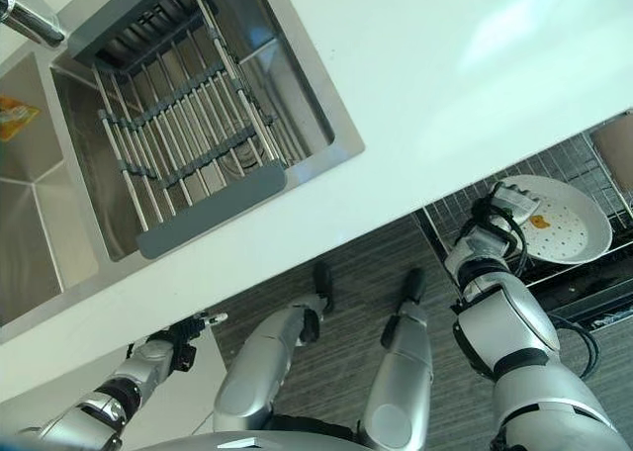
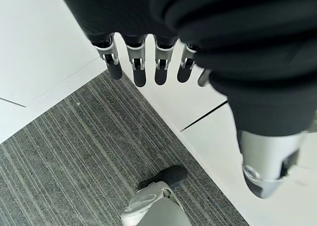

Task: Place the dishes in the dishwasher.

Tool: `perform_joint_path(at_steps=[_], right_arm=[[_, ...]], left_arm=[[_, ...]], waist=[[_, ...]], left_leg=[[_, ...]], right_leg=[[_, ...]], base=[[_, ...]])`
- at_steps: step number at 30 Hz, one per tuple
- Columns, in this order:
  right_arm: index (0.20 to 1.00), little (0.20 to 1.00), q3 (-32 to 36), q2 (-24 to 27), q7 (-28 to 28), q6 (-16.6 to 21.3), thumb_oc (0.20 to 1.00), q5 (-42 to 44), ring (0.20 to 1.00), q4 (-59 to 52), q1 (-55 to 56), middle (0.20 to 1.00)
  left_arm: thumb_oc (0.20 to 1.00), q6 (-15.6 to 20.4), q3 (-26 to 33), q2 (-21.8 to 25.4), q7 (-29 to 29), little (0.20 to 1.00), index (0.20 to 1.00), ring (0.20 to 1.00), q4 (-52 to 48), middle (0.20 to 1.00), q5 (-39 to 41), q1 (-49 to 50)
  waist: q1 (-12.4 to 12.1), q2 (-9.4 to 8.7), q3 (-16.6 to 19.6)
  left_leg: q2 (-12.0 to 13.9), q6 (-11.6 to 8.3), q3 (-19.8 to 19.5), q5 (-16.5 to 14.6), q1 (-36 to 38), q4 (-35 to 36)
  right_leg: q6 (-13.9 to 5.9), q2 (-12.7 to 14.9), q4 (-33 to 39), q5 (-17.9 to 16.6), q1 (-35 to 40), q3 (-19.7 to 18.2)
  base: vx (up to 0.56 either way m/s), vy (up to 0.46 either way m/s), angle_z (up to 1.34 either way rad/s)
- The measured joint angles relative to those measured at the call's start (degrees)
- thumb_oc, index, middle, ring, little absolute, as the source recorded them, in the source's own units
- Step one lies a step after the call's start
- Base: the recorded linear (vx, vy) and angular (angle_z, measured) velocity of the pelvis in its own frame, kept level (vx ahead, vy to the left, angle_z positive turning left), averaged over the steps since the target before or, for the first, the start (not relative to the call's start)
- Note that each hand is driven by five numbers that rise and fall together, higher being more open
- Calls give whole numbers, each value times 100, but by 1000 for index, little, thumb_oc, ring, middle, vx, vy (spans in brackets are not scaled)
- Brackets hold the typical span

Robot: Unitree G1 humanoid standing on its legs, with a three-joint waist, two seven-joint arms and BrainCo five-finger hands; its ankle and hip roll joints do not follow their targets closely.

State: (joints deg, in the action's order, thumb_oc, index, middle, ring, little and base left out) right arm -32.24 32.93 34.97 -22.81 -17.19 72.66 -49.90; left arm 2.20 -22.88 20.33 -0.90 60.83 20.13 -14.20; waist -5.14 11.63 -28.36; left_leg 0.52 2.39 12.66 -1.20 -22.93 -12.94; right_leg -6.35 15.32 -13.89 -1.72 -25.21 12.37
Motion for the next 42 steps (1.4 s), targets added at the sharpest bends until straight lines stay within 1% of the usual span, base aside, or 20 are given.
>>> perform_joint_path(at_steps=[2,4,5,6,7,9,13,14,20,23,26,27,28,30,32,34,37,39,41,42], right_arm=[[1000,1000,35,-20,198,367,1000,264,1000,-30,-4,1000],[1000,1000,46,-4,382,524,1000,421,1000,-98,-7,1000],[1000,1000,191,-4,551,829,1000,655,1000,-147,-34,1000],[1000,1000,302,-13,613,936,1000,746,1000,-224,-49,1000],[1000,1000,495,-3,895,1538,1000,1042,1000,-445,-59,1000],[1000,1000,521,-1,1044,1852,1000,1100,1000,-552,-124,1000],[1000,1000,542,0,1229,2979,1000,1292,1000,-832,-184,1000],[1000,1000,564,-24,1240,3165,1000,1315,1000,-886,-173,1000],[1000,1000,724,-61,1308,3409,1000,1453,1000,-908,11,1000],[1000,1000,1027,-316,1681,3584,1000,1609,1000,-1208,314,1000],[1000,1000,1373,-742,2361,3770,1000,1603,1000,-1976,916,1000],[1000,1000,1380,-765,2449,3815,1000,1598,1000,-2126,999,1000],[1000,1000,1599,-832,2912,3779,1000,1463,1000,-3360,1608,1000],[1000,1000,1672,-979,3479,3986,1000,1166,1000,-4888,2506,1000],[1000,1000,1646,-988,3710,4239,1000,1011,1000,-5222,2905,1000],[1000,1000,1797,-961,3738,4425,1000,1038,1000,-5223,3271,1000],[1000,1000,1845,-969,3754,4721,1000,792,1000,-5890,3946,1000],[1000,1000,1844,-912,3744,4879,1000,513,1000,-6438,4219,1000],[1000,1000,1954,-727,3728,5048,1000,358,1000,-6611,4452,1000],[1000,1000,2041,-683,3724,5089,1000,351,1000,-6621,4559,1000]], left_arm=[[1000,21,-47,-2,5,1000,1000,1000,0,1000,1,16],[1000,16,-68,-22,5,1000,1000,1000,13,1000,1,51],[1000,18,-110,-26,13,1000,1000,1000,16,1000,3,56],[1000,18,-138,-27,16,1000,1000,1000,20,1000,3,56],[1000,26,-149,-33,15,1000,1000,1000,23,1000,5,70],[1000,37,-148,-53,13,1000,1000,1000,14,1000,9,100],[1000,199,-144,-67,-54,1000,1000,1000,71,1000,134,174],[1000,244,-144,-67,-85,1000,1000,1000,72,1000,170,219],[1000,296,-138,-126,-205,1000,1000,1000,75,1000,224,395],[1000,380,-64,-233,-231,1000,1000,1000,84,1000,224,486],[1000,388,108,-456,-260,1000,1000,1000,296,1000,223,579],[1000,393,125,-462,-266,1000,1000,1000,293,1000,223,599],[1000,331,320,-620,-212,1000,1000,1000,310,1000,225,613],[1000,258,532,-915,-163,1000,1000,1000,330,1000,226,825],[1000,270,665,-963,-114,1000,1000,1000,322,1000,227,992],[1000,266,761,-954,0,1000,1000,1000,428,1000,227,1039],[1000,235,930,-1038,70,1000,1000,1000,502,1000,224,1275],[1000,201,1138,-1032,108,1000,1000,1000,575,1000,223,1501],[1000,209,1144,-981,182,1000,1000,1000,713,1000,224,1742],[1000,194,1151,-961,199,1000,1000,1000,767,1000,223,1772]], waist=[[9,10,7],[15,51,35],[13,56,38],[16,56,38],[0,59,39],[18,70,46],[22,91,46],[36,93,47],[105,110,63],[207,98,68],[406,100,69],[437,100,70],[538,95,68],[742,80,62],[934,52,148],[988,27,303],[1033,-202,472],[1180,-412,667],[1297,-609,1138],[1306,-658,1297]], left_leg=[[-6,3,78,9,-5,53],[-8,6,83,11,-5,78],[-13,6,92,11,-5,89],[-18,6,96,11,-5,92],[-37,7,92,12,-5,76],[-66,1,91,6,1,93],[-90,5,134,7,-14,88],[-92,8,152,9,1,90],[-122,26,218,27,248,208],[-99,19,218,22,374,195],[-89,-77,211,-46,715,273],[-82,-84,211,-50,714,271],[-85,-105,215,-64,798,263],[-67,-107,252,-182,1198,268],[-36,-99,294,-282,1401,261],[-7,-108,302,-288,1424,245],[92,-163,380,-323,1664,258],[145,-253,410,-403,1897,293],[229,-289,461,-519,2012,297],[254,-307,464,-526,2016,299]], right_leg=[[-2,-4,6,-12,-72,-68],[-13,-10,67,-33,-61,-69],[-14,-10,82,-38,-67,-77],[-15,-9,84,-38,-72,-86],[-54,-25,81,-80,-87,-116],[-34,-9,85,-63,-97,-149],[-46,14,80,-92,-151,-222],[-46,15,79,-97,-148,-238],[-78,12,129,-130,37,-316],[-67,-6,122,-129,172,-308],[-71,-14,215,-126,513,-294],[-72,-14,223,-126,513,-294],[-97,-37,230,-105,602,-299],[-82,-62,317,-93,1001,-331],[-122,-81,301,-39,1217,-366],[-105,-114,288,-15,1224,-369],[-64,-227,271,71,1374,-447],[-59,-281,270,158,1560,-477],[-93,-326,265,254,1645,-510],[-86,-348,256,269,1659,-512]], base=[[-9,65,-15],[-11,77,-5],[-70,75,-3],[11,67,-6],[-56,100,-7],[-30,91,-7],[30,98,-5],[104,106,-7],[-5,42,-6],[17,21,0],[45,30,-1],[121,96,0],[148,124,-1],[104,70,-14],[71,16,-16],[94,7,-7],[160,23,-16],[136,1,-14],[100,-46,-16],[74,-50,-15]])
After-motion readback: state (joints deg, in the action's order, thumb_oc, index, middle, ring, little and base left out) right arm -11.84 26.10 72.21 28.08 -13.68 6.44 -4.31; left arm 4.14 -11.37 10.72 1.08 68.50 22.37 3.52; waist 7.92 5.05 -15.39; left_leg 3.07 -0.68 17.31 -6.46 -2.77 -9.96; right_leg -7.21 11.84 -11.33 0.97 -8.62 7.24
